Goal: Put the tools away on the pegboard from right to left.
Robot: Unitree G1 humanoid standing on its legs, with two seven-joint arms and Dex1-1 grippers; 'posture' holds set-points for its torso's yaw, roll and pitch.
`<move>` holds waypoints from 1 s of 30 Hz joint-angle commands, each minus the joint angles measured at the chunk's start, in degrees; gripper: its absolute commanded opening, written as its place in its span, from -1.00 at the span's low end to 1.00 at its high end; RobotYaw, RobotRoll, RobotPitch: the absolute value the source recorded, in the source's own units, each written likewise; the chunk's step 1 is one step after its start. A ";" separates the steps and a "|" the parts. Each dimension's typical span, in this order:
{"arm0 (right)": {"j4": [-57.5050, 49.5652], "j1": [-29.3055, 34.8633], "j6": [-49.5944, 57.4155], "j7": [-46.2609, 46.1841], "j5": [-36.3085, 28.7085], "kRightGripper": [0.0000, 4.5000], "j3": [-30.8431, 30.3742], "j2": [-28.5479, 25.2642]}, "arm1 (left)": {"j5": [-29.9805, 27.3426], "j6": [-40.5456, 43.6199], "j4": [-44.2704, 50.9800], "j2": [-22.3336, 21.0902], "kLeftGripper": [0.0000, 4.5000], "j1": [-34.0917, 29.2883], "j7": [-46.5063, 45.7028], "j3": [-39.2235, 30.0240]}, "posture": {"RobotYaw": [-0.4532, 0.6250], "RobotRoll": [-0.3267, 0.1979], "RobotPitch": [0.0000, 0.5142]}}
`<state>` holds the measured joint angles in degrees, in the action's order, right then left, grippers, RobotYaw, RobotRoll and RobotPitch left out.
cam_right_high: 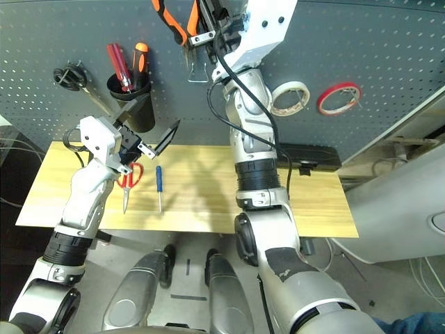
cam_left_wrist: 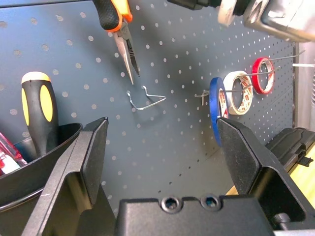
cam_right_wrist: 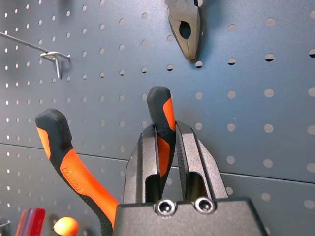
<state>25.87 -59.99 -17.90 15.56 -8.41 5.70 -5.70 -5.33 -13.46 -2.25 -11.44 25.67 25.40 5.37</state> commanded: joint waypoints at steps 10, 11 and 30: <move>4.49 0.09 -6.02 -1.61 1.84 -0.88 -0.97 0.24 | 0.83 0.71 0.77 -0.25 1.00 -1.70 -0.31 0.46 | 0.12 0.25 -0.05; 4.55 0.24 -6.17 -1.70 2.00 -0.88 -1.08 0.24 | 0.86 0.70 0.78 -0.28 1.00 -1.76 -0.27 0.47 | 0.12 0.25 -0.05; 4.46 2.80 -7.30 -3.47 4.15 -0.88 -1.44 -0.01 | 1.24 1.39 1.61 -0.90 1.00 -2.90 0.07 0.87 | 0.13 0.25 -0.03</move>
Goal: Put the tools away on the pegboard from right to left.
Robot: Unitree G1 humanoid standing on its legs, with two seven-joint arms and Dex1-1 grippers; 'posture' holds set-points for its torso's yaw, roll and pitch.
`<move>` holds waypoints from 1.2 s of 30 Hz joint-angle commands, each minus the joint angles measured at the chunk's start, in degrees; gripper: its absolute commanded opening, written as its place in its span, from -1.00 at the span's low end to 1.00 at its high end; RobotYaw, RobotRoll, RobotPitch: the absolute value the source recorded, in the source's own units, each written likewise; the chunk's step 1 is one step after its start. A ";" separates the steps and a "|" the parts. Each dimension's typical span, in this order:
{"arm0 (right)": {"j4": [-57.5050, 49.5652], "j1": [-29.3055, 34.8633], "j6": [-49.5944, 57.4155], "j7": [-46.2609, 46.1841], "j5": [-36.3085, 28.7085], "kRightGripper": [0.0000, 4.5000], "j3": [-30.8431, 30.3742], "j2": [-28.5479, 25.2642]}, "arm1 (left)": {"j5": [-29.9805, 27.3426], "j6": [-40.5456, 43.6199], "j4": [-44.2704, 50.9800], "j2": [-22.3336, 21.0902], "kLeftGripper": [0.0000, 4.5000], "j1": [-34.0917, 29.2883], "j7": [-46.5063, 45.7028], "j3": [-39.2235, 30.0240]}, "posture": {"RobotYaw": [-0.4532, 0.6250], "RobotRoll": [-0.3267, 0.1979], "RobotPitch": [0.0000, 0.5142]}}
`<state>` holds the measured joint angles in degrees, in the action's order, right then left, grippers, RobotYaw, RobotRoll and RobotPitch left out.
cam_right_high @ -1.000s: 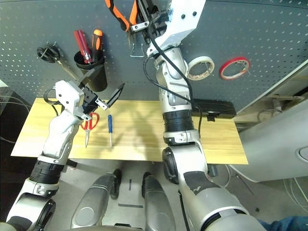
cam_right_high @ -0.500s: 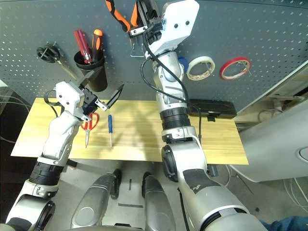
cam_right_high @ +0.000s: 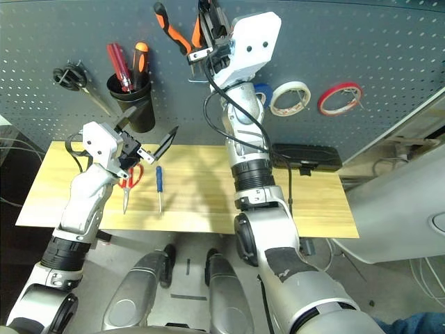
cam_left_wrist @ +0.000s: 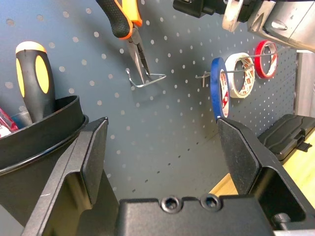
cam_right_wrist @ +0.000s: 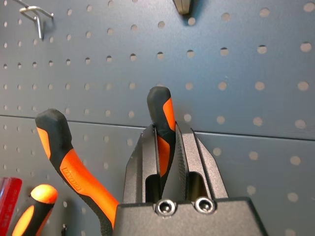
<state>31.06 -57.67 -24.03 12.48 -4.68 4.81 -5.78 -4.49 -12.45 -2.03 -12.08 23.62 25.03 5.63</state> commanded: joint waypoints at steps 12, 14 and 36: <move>2.94 2.38 -3.02 -2.27 1.79 -0.88 -0.81 0.35 | 0.51 0.52 1.21 -0.42 1.00 -0.51 0.77 0.81 | 0.14 0.25 -0.07; 4.14 2.67 -3.33 -2.50 2.04 -0.88 -0.98 0.33 | 0.58 0.42 1.06 -0.48 1.00 -0.30 0.83 0.78 | 0.14 0.25 -0.08; -23.73 18.93 16.36 5.44 -6.03 0.97 -1.30 -5.04 | 1.70 3.54 -1.30 -2.55 1.00 -3.11 6.24 4.73 | 0.10 0.25 -0.03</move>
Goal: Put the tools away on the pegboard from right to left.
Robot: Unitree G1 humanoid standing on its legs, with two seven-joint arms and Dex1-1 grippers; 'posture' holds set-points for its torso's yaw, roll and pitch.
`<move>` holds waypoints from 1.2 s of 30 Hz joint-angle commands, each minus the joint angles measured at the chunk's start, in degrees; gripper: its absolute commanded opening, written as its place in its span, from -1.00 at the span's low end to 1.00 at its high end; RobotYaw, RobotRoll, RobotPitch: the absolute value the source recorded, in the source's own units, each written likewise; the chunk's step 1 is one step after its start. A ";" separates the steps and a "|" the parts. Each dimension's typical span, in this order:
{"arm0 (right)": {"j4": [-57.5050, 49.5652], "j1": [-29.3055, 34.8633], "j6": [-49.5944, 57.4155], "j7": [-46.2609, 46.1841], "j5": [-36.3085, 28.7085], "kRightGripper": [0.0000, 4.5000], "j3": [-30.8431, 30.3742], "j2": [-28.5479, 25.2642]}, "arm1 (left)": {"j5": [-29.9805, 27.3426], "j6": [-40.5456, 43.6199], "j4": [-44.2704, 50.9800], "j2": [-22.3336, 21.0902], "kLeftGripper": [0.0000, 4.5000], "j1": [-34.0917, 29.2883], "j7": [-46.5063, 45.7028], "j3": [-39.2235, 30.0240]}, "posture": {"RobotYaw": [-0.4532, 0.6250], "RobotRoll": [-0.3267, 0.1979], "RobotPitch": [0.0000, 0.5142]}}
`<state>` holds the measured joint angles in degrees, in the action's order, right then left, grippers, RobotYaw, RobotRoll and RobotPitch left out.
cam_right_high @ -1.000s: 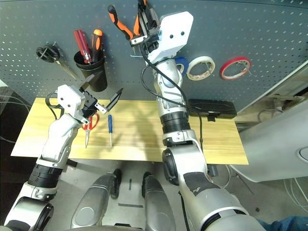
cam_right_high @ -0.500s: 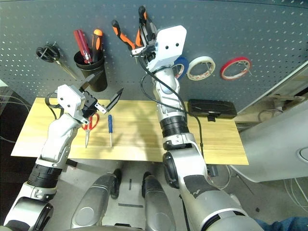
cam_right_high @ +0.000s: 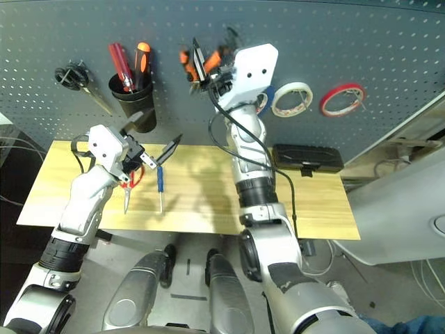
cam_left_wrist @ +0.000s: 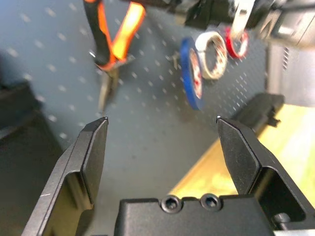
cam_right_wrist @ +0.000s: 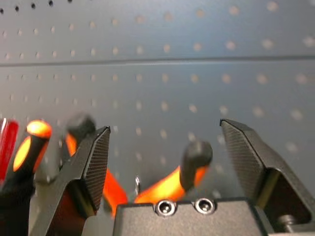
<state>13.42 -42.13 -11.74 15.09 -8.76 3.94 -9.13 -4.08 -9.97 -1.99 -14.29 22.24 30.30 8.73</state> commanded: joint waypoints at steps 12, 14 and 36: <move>-11.62 13.08 3.67 12.95 -0.26 0.97 -4.92 -8.22 | 3.56 1.13 -5.96 -0.19 1.00 -2.25 1.41 3.58 | 0.06 0.25 -0.04; -11.45 14.10 5.15 13.75 -0.43 0.97 -5.44 -8.22 | 3.85 1.24 -6.47 -0.28 1.00 -2.33 1.28 3.81 | 0.06 0.25 -0.03; 3.43 20.05 18.01 18.67 1.92 0.97 -8.67 -8.09 | 8.82 16.35 -34.19 6.57 1.00 7.17 -13.39 -0.63 | 0.07 0.25 0.08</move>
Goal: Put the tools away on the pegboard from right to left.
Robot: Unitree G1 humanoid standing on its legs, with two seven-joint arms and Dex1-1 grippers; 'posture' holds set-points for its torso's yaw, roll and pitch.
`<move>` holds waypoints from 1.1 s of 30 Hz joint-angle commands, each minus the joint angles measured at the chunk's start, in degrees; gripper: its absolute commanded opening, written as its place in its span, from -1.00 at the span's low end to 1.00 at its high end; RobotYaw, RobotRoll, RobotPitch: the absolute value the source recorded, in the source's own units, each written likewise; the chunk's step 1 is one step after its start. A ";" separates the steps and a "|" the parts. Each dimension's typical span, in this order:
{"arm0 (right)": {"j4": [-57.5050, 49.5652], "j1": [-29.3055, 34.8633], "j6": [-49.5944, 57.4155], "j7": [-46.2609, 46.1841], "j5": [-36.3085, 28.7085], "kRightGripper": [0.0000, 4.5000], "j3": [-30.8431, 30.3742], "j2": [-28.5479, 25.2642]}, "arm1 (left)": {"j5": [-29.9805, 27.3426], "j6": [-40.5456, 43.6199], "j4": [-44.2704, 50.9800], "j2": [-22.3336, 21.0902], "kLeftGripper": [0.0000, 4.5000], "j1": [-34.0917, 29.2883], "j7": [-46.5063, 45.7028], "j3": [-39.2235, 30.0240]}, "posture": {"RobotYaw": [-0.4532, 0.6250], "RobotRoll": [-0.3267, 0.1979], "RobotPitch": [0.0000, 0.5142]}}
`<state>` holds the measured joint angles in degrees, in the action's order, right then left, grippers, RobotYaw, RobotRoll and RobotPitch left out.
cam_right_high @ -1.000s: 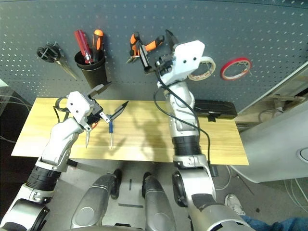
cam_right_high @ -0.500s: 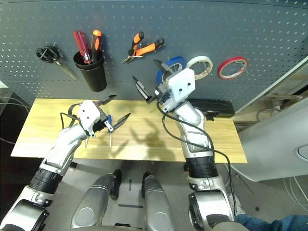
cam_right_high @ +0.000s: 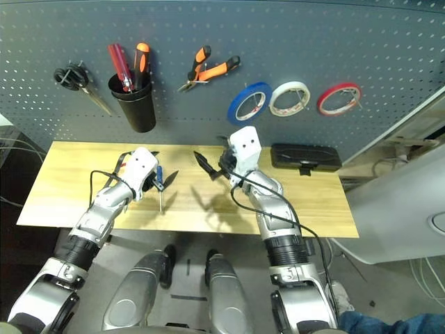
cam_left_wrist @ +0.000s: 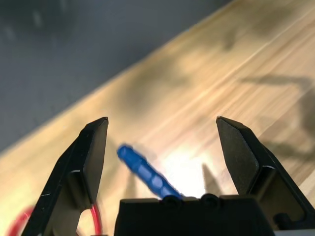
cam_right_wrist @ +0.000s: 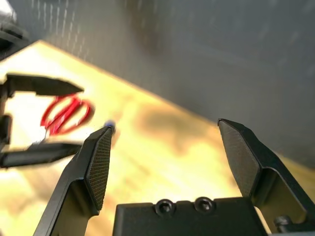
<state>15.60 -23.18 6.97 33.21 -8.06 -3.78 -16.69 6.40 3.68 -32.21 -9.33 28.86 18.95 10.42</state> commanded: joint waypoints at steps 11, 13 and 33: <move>0.43 2.37 -1.42 1.18 3.35 0.97 -2.33 -0.96 | -3.73 4.51 -19.17 5.12 1.00 5.76 -8.10 -7.28 | -0.01 0.25 0.14; -0.60 2.80 -0.89 1.13 3.37 0.97 -2.55 -0.86 | -4.05 4.46 -22.13 5.49 1.00 6.58 -8.63 -7.95 | -0.04 0.25 0.14; -6.48 3.62 10.25 3.08 0.81 1.00 -2.77 -1.40 | -2.97 2.29 -35.56 8.29 -0.47 11.51 -12.22 -8.48 | -0.14 0.25 0.06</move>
<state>8.47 -19.56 13.88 35.13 -5.98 -6.27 -18.21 3.37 5.36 -66.02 -1.22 41.43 7.25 2.37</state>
